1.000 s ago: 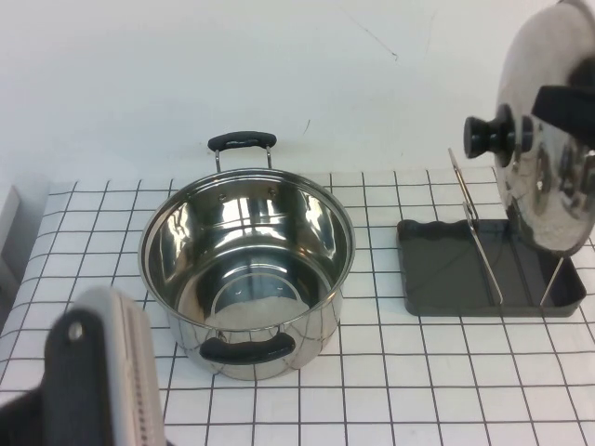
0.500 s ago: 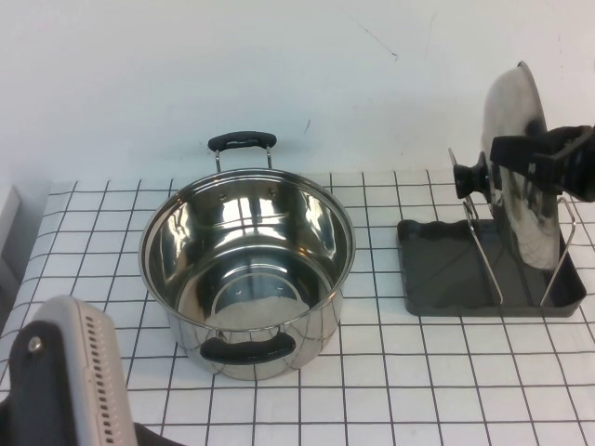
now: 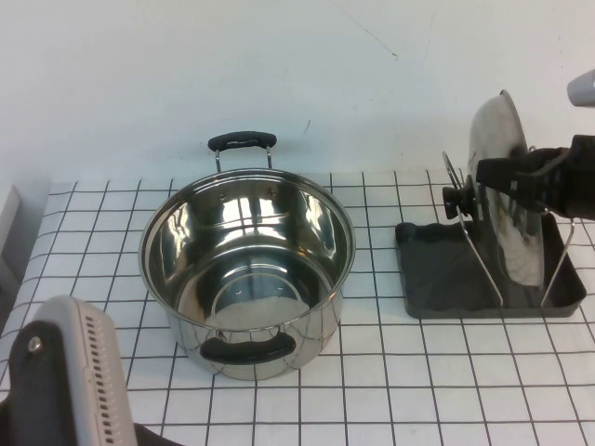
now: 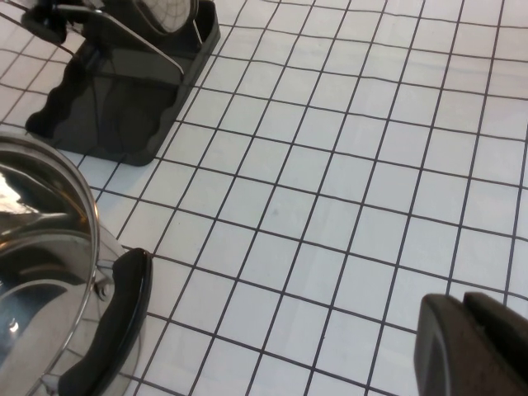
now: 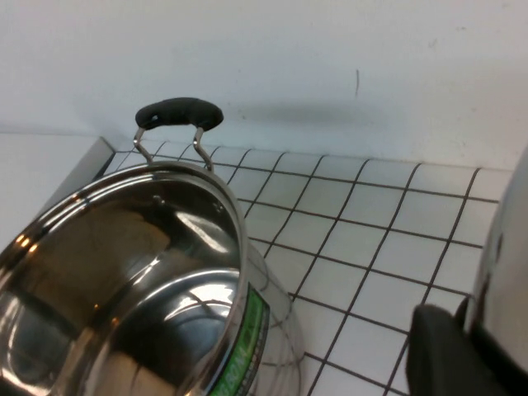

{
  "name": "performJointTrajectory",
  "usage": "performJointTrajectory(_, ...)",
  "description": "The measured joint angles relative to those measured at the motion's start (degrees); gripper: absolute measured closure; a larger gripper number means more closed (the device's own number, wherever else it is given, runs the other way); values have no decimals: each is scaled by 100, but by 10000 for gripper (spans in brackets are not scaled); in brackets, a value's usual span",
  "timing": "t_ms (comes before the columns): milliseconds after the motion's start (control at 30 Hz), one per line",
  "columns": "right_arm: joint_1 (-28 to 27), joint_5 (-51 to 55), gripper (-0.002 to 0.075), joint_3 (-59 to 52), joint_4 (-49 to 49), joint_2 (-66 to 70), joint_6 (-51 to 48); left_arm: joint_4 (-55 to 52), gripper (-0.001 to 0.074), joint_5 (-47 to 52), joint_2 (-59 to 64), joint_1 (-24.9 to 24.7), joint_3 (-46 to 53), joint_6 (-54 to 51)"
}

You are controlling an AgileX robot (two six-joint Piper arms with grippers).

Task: Put pot lid on rack
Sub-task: Place the pot lid on the pot rack

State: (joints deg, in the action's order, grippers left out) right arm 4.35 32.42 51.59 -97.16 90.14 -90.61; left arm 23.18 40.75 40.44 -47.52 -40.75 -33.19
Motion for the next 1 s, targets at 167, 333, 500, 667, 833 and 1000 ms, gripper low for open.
performJointTrajectory(167,0,-84,535,0,-13,37,242,38,736,0,0,0,0,0)
performJointTrajectory(333,0,-123,319,0,-15,45,312,103,736,0,0,0,0,12)
performJointTrajectory(500,0,-113,255,0,7,45,315,118,736,0,0,0,0,38)
performJointTrajectory(667,-44,-63,246,4,125,45,361,118,736,21,0,0,0,49)
performJointTrajectory(833,-385,260,245,4,192,33,647,146,736,25,0,0,0,60)
performJointTrajectory(1000,-831,769,245,4,234,-93,820,219,736,25,0,0,0,63)
